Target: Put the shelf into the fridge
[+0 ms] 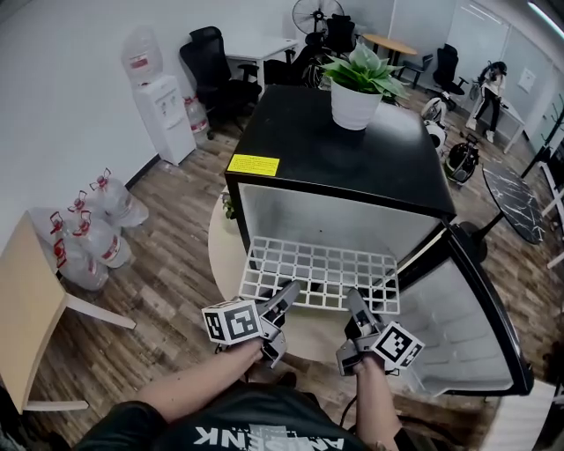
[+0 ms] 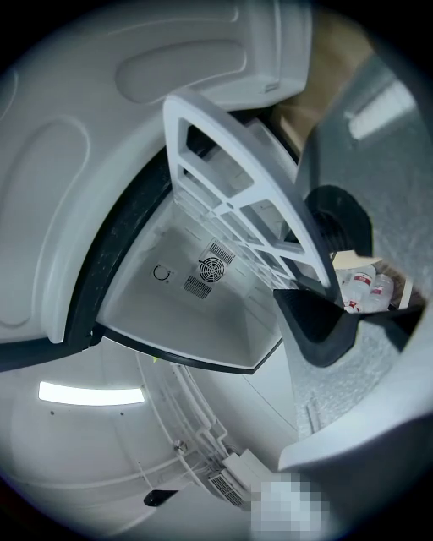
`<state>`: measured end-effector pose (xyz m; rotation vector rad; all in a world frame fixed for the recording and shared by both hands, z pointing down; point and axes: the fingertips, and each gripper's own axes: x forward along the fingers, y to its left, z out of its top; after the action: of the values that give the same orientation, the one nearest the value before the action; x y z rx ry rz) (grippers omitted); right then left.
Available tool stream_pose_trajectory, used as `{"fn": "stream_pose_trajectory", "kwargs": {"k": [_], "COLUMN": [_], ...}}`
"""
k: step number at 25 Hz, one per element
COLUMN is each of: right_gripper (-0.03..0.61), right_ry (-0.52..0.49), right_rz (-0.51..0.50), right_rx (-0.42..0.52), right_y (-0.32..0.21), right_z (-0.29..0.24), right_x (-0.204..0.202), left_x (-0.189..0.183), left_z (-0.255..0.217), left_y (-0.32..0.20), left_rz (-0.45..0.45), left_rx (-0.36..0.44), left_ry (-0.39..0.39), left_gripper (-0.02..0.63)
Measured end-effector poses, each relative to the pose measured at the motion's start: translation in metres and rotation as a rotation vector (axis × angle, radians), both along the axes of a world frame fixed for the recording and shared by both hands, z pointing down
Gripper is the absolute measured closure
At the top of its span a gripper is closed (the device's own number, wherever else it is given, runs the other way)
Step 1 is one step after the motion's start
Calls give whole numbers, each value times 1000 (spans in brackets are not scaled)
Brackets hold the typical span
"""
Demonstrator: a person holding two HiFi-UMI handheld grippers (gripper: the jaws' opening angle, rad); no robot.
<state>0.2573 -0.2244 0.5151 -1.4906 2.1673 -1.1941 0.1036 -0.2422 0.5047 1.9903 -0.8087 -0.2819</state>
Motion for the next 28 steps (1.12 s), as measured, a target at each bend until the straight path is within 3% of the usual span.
{"fn": "stream_pose_trajectory", "kwargs": {"k": [13,17,25,28], "right_gripper": [469,469,469,469], "right_ry": [3,-135,4,-10], "right_rz": [5,-16,12,11], "right_rx": [-14,10,-14,-12], "right_y": [-13,-23,-26,-30], "right_z": [-2,-10,-6,-6], "right_x": [-6,-22,-8,-10], "left_x": [-6,-8,-7,-7], "left_z": [1,-2,-1,1], "left_y": [-13,-21,-26,-31], "left_rz": [-5,-11,-13,-5], "left_rx": [-15,-18,-12,-3], "left_ry": [30,32,27,28], "left_gripper": [526,526,526,528]}}
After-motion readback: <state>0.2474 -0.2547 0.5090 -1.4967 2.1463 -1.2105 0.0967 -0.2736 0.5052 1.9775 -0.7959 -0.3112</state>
